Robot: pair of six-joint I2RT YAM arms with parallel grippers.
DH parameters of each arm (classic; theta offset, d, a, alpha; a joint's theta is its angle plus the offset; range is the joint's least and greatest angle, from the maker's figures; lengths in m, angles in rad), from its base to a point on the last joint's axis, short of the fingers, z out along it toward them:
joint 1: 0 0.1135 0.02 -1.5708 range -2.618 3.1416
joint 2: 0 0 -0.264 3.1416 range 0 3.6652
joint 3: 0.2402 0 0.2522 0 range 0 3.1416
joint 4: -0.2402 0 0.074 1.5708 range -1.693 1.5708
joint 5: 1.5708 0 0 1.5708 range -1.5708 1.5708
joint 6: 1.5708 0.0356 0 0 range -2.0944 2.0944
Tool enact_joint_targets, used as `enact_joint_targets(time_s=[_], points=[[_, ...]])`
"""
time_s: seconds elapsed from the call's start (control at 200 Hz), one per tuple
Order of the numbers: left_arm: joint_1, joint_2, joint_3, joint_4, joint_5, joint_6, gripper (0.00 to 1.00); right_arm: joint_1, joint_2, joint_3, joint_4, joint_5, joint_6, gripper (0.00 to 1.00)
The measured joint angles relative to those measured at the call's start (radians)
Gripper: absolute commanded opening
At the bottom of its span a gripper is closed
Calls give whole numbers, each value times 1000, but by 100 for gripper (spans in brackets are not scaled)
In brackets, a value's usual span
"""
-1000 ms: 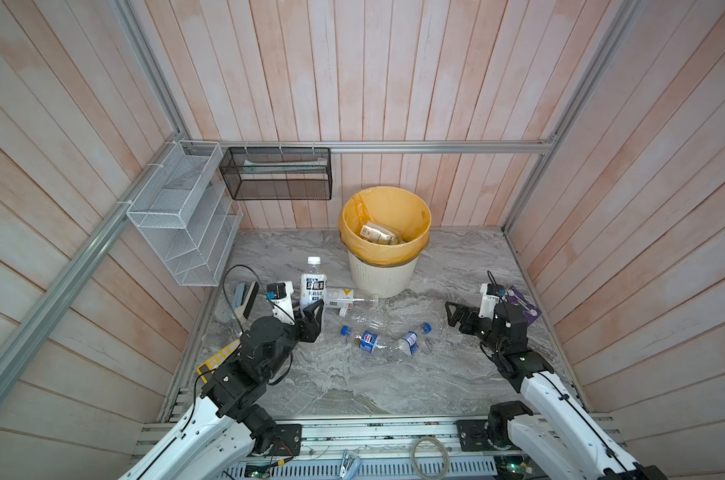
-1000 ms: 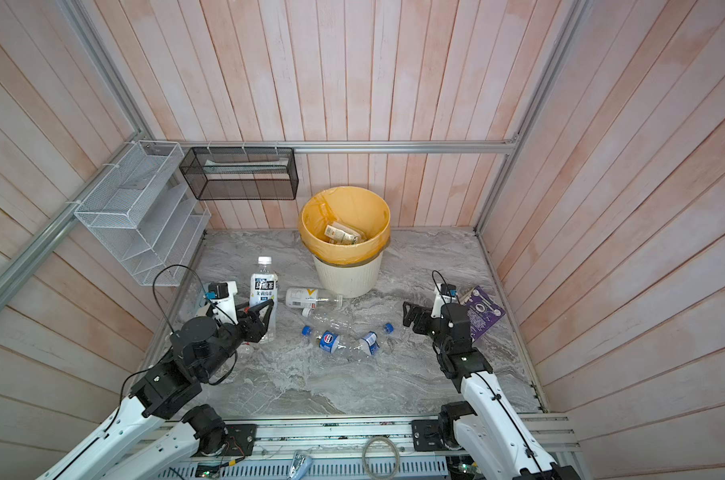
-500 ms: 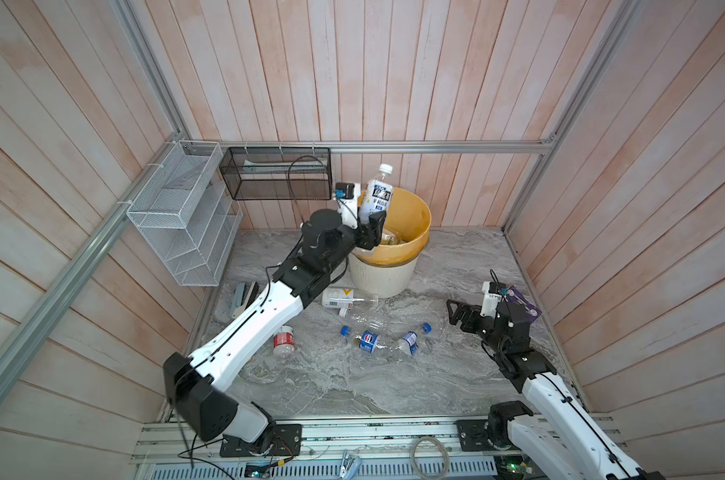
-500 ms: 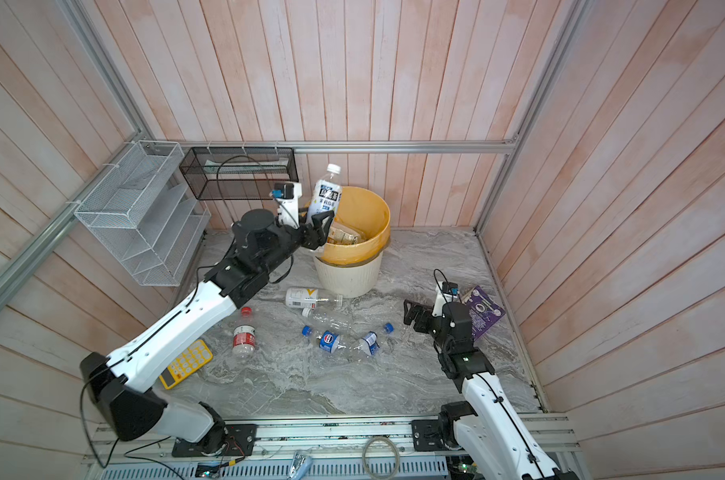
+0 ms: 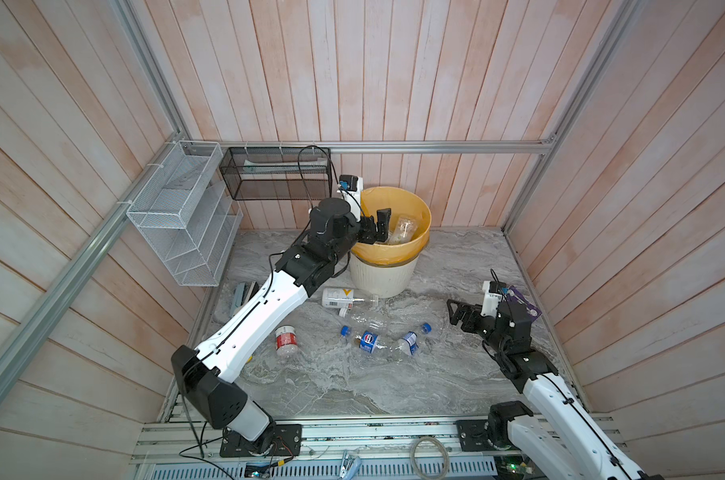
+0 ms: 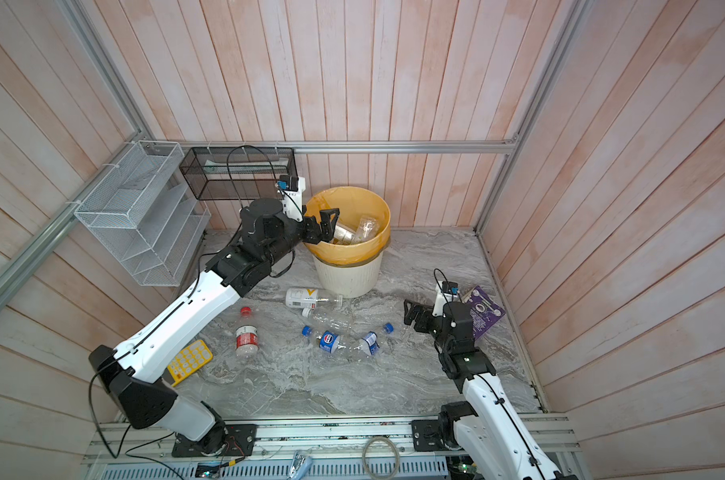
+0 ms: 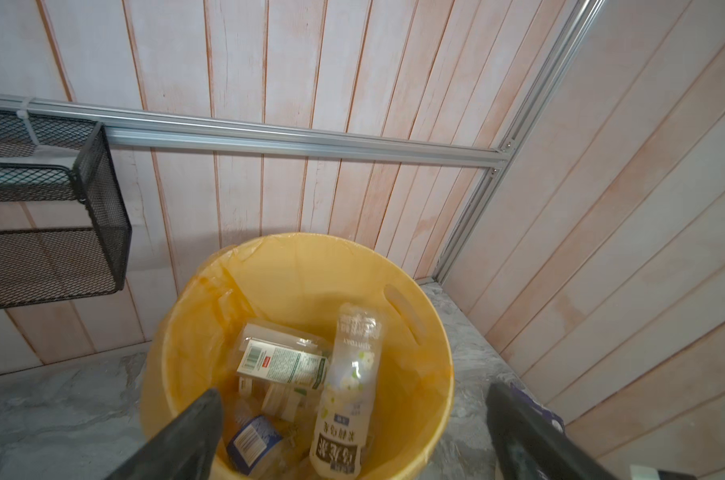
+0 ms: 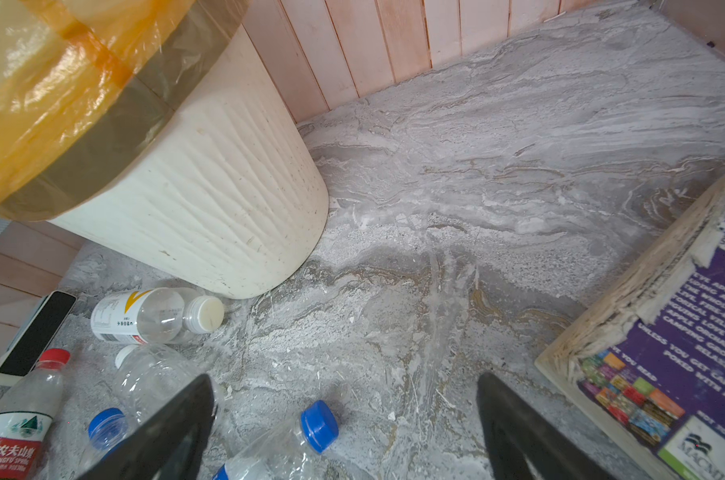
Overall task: Throw the plastic bottles in the bin
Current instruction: 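Carry the oolong-tea bottle over the bin and open the left gripper, then lower the left gripper onto the red-capped Nongfu bottle and grasp it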
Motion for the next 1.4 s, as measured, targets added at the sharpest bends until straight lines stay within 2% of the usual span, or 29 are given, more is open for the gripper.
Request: enact_joint_targets(time_s=[0.26,0.465,0.62,0.74,0.955,1.245,1.4], points=[[37,-271,-397,26,-154,-26,100,0,10,-2,2,0,0,99],[148,-442,-776,-93,-245,-194,100,0,24,-8,10,0,0,99],[178,-559,-965,-166,-288,-325,100,0,39,-17,24,-3,1,99],[203,-564,-1029,-175,-291,-386,100,0,53,-21,28,-8,1,99],[230,-465,-1101,-126,-251,-444,100,0,50,-21,28,-8,1,99],[247,-428,-1168,-51,-197,-467,88,0,42,-21,28,-8,1,99],[249,-403,-1183,-16,-163,-462,87,0,44,-21,28,-8,1,99]])
